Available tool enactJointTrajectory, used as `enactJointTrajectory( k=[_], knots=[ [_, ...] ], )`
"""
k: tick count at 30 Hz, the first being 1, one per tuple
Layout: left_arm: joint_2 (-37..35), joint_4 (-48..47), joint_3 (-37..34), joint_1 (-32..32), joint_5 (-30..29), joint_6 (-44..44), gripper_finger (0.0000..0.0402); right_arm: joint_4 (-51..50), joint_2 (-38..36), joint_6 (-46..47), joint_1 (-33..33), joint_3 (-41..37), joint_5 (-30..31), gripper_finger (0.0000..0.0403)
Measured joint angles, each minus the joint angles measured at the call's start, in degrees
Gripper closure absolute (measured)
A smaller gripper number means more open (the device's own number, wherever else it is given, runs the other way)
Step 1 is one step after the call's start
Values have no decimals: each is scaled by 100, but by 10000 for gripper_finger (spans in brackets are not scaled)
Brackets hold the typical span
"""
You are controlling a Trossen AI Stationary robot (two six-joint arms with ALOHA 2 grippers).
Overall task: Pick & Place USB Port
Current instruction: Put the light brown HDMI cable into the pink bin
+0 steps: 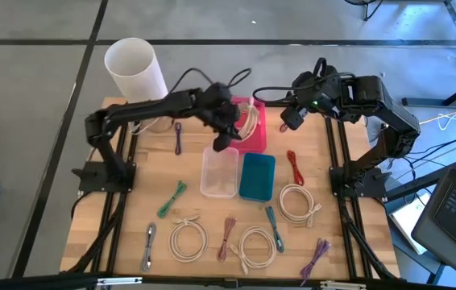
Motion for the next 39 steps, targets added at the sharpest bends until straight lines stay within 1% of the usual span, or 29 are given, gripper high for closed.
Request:
enactJointTrajectory(
  k=[3, 5, 7, 12, 17, 21, 25, 28, 31, 39],
  knots=[
    [353, -476, 481, 108, -330, 377, 390, 2, 0, 15, 0, 0, 0, 205],
    [586, -691, 691, 158, -434, 575, 390, 0, 0, 15, 0, 0, 0, 205],
    [783, -923, 809, 211, -495, 739, 390, 0, 0, 19, 0, 0, -1, 205],
    [1174, -1125, 891, 270, -531, 1055, 390, 0, 0, 37, 0, 0, 0, 205],
    [1502, -1029, 891, 289, -726, 1310, 390, 0, 0, 100, 0, 0, 0, 205],
    [1738, -729, 894, 290, -1247, 1470, 391, 0, 0, 155, 0, 0, 0, 205],
    [1928, -388, 894, 347, -1360, 1550, 391, 0, 0, 219, 0, 0, 0, 205],
    [2127, -455, 1018, 375, -1531, 1511, 391, 0, 0, 297, 0, 0, -1, 205],
    [2391, -973, 1512, 372, -1701, 1484, 391, 0, 0, 297, 0, 0, 0, 205],
    [3518, -2577, 3732, 393, -1663, 1206, 391, 0, 0, 299, 0, 0, -15, 205]
  ],
)
